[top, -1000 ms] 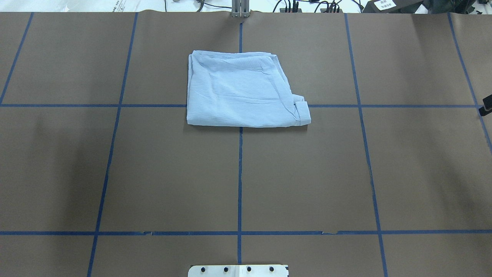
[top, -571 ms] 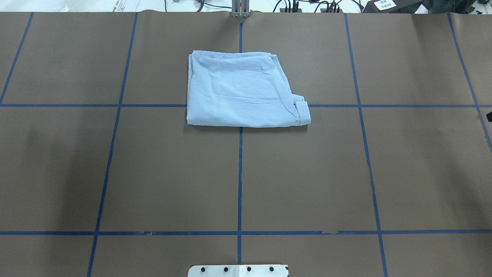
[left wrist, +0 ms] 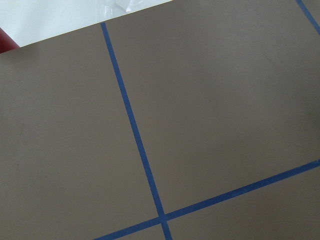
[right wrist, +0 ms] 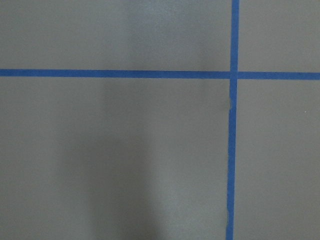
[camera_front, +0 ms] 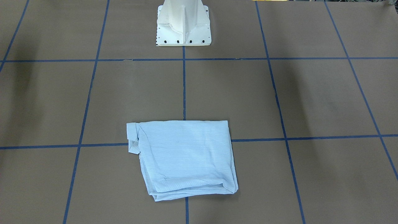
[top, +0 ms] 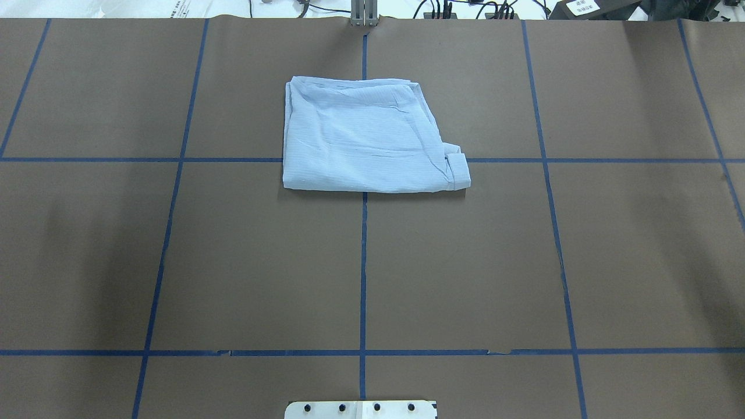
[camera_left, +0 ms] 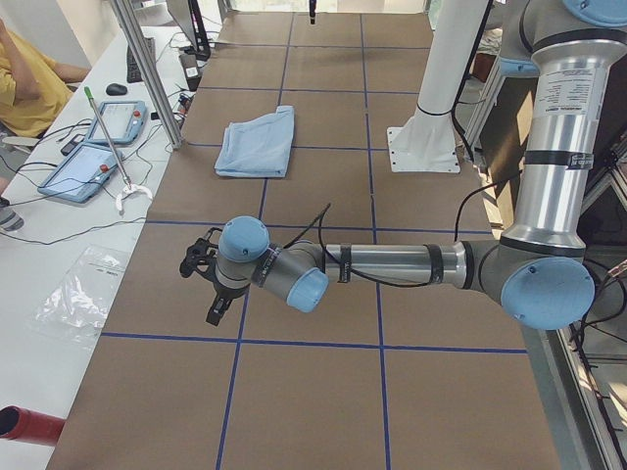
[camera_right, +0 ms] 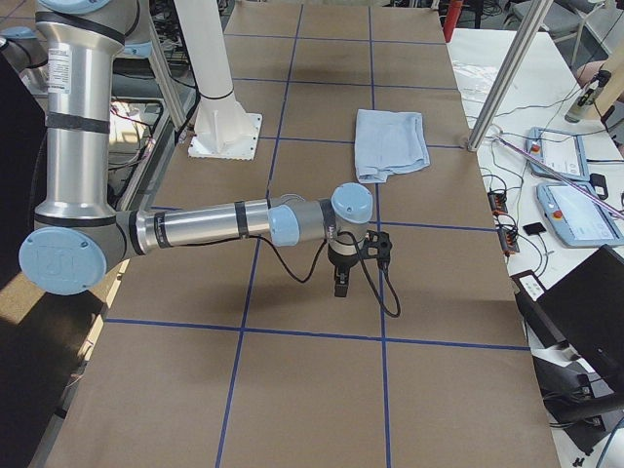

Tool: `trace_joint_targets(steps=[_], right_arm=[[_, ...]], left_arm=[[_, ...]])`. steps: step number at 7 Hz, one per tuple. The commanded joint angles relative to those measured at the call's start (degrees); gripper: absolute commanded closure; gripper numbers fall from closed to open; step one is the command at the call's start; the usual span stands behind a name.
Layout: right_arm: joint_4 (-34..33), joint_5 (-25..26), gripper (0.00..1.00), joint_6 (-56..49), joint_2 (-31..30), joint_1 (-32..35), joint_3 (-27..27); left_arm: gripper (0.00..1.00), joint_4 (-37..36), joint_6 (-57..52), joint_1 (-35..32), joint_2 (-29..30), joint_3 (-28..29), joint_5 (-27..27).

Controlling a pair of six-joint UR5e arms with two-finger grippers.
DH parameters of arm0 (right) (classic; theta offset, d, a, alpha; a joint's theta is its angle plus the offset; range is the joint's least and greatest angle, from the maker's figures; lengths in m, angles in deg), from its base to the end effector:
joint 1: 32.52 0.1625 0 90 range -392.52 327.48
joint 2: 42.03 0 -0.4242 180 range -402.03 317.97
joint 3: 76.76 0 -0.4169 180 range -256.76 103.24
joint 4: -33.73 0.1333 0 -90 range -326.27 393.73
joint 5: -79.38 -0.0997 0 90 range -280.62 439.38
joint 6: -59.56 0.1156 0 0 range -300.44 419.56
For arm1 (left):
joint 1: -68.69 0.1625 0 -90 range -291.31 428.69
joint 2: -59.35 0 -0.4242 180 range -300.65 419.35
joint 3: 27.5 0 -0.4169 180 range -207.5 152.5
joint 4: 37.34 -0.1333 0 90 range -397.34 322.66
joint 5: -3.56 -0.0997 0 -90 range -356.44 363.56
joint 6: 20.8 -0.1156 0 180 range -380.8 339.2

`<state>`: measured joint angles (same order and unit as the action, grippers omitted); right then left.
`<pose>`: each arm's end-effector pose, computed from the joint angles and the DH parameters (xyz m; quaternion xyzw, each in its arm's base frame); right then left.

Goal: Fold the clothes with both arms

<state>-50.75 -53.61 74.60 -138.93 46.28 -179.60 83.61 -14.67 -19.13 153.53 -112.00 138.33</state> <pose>-0.0394 -0.4797 0.6035 0.0077 -0.3762 -0.0055 0.9265 -0.0300 -0.5765 0.6172 0.2091 0.3843 0.0665 0.8967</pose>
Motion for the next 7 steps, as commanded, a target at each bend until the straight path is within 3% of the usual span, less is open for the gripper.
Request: trace_joint_targets(steps=[1,7], right_arm=[[1.77,0.1,0.0,-2.82,-0.74,0.74,1.41],[1.68,0.28,0.0,-1.94,-0.57,0.83,1.59]], left_arm=[[0.0,-1.07,2.04,0.11,0.05,-0.4,0.23],[0.0,-0.46,1.61,0.29,0.13,-0.67,-0.12]])
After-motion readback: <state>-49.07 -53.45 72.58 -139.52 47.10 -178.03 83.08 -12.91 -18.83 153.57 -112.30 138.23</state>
